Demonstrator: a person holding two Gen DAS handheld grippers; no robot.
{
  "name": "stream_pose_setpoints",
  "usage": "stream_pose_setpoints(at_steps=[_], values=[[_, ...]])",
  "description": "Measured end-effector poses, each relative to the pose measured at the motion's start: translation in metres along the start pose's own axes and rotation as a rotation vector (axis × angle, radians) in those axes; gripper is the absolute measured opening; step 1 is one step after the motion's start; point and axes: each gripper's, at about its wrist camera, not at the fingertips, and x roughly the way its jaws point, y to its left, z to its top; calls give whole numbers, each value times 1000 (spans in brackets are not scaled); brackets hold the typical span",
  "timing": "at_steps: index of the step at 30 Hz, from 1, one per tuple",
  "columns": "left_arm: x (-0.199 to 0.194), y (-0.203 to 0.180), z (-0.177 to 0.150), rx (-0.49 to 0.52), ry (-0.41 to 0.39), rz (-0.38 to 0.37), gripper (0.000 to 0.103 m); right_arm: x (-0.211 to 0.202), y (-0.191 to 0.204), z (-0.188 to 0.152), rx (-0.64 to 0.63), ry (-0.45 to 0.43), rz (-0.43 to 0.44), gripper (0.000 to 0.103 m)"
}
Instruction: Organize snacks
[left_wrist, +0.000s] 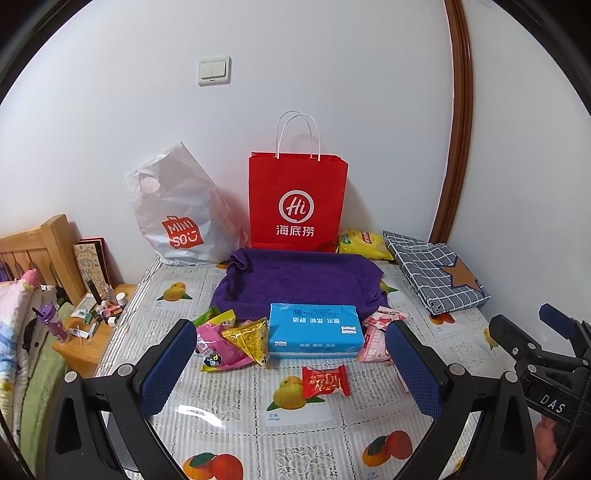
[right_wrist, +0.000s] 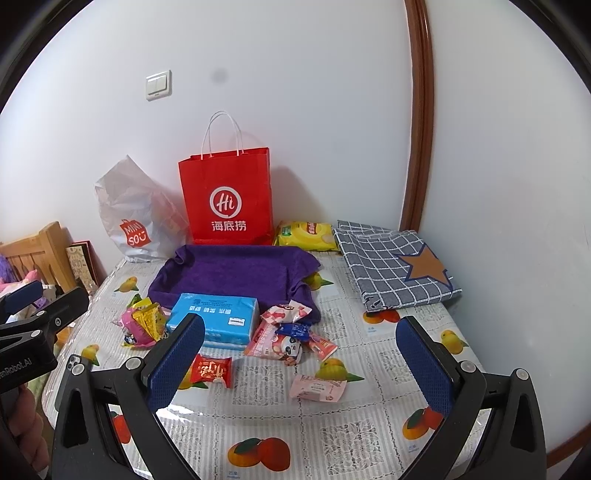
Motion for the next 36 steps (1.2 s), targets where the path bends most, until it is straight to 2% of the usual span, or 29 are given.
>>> stream_pose_setpoints(at_steps=[36], values=[[-1,2,0,-5,3,-5,102,-2,3,-4,4,-15,15,103]])
